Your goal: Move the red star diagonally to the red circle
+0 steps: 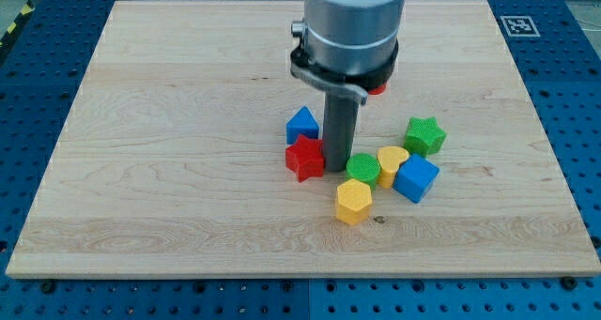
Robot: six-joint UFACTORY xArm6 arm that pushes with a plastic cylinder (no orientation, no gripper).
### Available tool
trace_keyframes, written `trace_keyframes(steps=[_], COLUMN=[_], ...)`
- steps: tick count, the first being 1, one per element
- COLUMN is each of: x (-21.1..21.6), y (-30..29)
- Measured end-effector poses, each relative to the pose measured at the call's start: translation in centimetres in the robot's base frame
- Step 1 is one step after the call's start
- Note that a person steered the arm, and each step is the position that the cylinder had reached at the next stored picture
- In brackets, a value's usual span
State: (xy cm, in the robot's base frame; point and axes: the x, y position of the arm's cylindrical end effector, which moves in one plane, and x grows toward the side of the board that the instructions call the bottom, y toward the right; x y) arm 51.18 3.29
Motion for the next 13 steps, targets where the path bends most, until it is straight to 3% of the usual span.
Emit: trace_keyframes(steps=[3,5,7,9,10,13], x=[0.1,0.4,-9.4,-8.4,-11.5,-12.0], y=[-11.4,-13.7,-14.4,-18.0,-17.9,-8.7])
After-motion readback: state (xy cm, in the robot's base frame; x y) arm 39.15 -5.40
